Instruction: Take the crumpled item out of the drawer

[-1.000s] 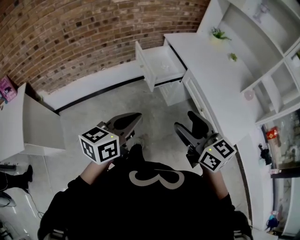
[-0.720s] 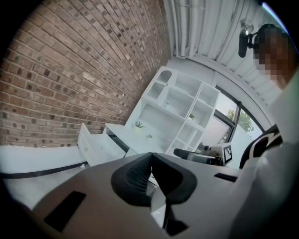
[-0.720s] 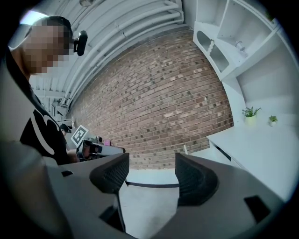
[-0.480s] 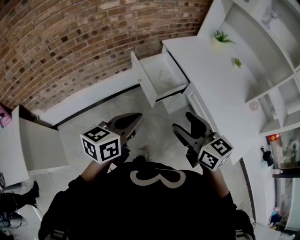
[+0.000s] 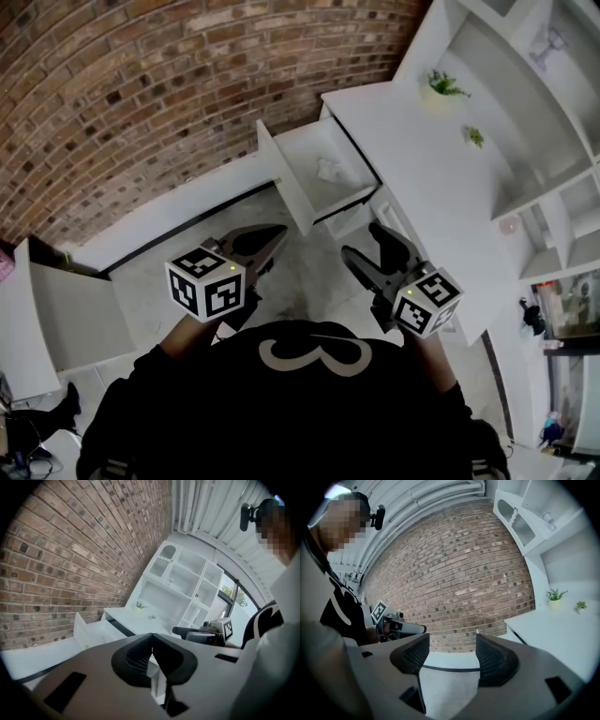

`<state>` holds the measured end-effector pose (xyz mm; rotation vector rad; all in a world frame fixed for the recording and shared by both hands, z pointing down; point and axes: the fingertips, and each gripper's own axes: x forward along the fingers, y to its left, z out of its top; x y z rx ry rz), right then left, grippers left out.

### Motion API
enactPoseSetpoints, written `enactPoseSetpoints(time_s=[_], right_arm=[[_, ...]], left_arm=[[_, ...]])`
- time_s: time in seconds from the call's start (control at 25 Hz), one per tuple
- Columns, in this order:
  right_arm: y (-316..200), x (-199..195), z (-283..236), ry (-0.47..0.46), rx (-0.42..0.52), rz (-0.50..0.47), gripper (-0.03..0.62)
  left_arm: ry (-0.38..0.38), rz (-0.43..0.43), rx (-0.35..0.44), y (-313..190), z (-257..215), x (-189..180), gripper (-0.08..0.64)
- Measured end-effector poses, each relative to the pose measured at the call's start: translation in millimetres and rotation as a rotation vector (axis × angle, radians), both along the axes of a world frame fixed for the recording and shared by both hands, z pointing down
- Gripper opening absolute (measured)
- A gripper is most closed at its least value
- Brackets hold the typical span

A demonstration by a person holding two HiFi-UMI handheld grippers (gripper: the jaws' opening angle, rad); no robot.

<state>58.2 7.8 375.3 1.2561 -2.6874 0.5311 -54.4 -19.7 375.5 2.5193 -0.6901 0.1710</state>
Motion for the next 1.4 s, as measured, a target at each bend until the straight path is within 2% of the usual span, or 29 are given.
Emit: enactPoseSetpoints(time_s=[0.16,0.52,0.8,1.16,1.4], right_arm=[[-16,3,17,0.037,-0.014,0.0,0.296],[-59,9,49,0.086,-0.073,-0.018,0.296],[-121,22,75,0.134,-0.106,-0.038,0.296],[-210,28,130,0.21,-0.204,-0.073,0.296],[-258,28,185,0.272,-0.324,-0.11,0.296]], left_arm=[[-0.034,-0.012,0.009,-20,9,-4,0.003],[-0.044,-0.006,-0.034,-41,24,8,0.003],[-0.063,-0.074,-0.057,-95,33,3,0.003],[-0.065,-0.138,-0.112,-164,43,2,0.003],[-0.067,-0.194,-0.132,-206,47,-4,0.003]])
